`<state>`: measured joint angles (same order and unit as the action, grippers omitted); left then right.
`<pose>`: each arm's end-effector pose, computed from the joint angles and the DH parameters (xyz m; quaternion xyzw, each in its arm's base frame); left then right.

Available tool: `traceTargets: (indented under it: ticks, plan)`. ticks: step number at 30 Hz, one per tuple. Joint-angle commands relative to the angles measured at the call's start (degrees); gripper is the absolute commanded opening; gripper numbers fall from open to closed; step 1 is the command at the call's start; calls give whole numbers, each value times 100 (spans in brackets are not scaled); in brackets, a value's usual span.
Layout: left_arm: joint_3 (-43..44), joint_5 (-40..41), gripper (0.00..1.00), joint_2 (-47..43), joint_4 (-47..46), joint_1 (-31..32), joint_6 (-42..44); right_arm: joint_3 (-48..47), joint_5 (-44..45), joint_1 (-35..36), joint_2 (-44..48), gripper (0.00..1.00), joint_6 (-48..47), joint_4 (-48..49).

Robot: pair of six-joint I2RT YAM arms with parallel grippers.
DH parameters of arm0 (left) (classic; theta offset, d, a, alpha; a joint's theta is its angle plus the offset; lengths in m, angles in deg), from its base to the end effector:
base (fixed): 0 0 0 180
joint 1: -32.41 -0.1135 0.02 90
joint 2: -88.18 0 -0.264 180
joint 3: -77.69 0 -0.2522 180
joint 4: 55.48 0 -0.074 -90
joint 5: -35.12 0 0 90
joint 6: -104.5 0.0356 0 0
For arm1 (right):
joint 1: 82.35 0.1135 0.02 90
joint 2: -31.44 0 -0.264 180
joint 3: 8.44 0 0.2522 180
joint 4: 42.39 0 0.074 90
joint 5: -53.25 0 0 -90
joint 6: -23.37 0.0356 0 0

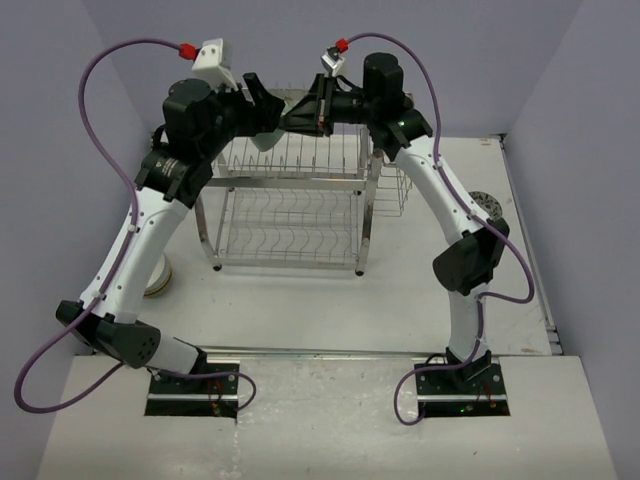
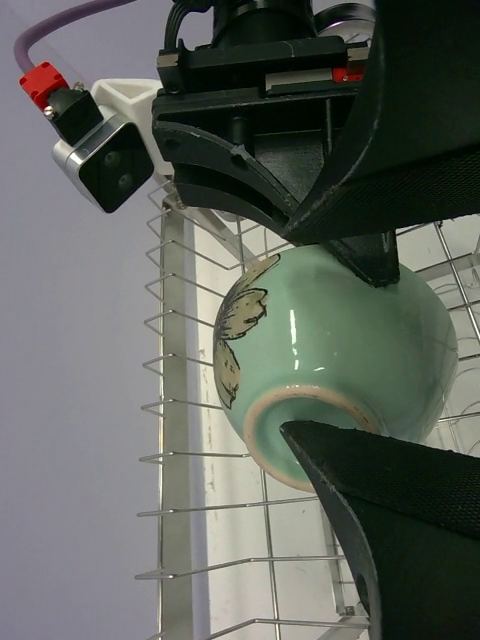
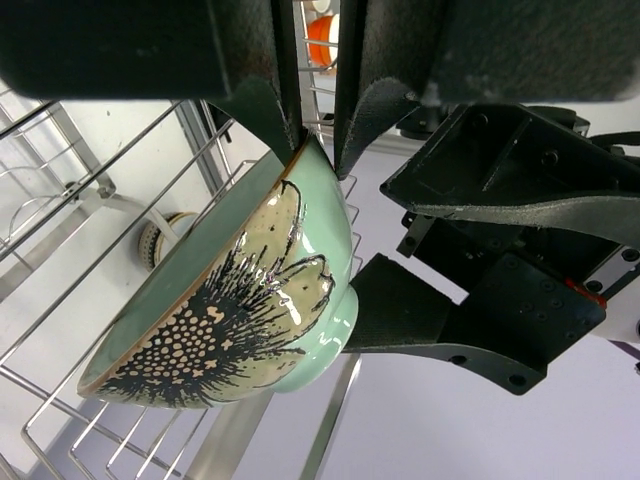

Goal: Unload the bowls from the dish rack

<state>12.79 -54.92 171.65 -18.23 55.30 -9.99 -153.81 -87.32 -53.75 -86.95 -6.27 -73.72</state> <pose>0.2891 -0.1221 0.4973 -0.0101 0.7409 -0.2701 0.6149 0.3965 0.2475 0.4528 -0.0978 0.7173 0.6542 0.2190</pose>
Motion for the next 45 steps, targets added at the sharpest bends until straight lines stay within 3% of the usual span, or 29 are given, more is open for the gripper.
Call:
traceTargets:
  ticks: [1, 7, 10, 13, 14, 19, 20, 21, 32, 34, 35, 45]
  plan:
    - [-36, -744, 72, 179, 692, 233, -188, -67, 82, -30, 281, 0, -410, -230]
    - [236, -358, 73, 328, 876, 224, -196, 338, 38, -83, 475, 0, -464, -72]
    - [334, -436, 68, 487, 904, 224, -170, 294, 3, -109, 396, 0, -446, -46]
    - [308, -594, 53, 575, 772, 215, -196, 215, 38, -109, 343, 0, -428, -19]
    - [290, -638, 43, 592, 737, 215, -214, 180, 55, -109, 325, 0, -411, -2]
    - [325, -858, 16, 715, 684, 215, -354, -84, 29, -127, 158, 0, -332, 7]
    - [316, -849, 5, 715, 666, 215, -389, -84, 38, -135, 149, 0, -314, 42]
    - [316, -841, 1, 707, 666, 215, -398, -84, 38, -135, 149, 0, -297, 86]
    - [229, -876, 0, 601, 745, 215, -398, -251, -50, -188, -79, 0, -94, 333]
    - [150, -937, 0, 566, 710, 215, -425, -216, -6, -197, -79, 5, -112, 419]
    - [114, -955, 0, 566, 667, 215, -442, -207, 12, -197, -97, 15, -121, 412]
    - [79, -1148, 0, 592, 596, 215, -513, -198, 223, -214, -272, 27, 37, 789]
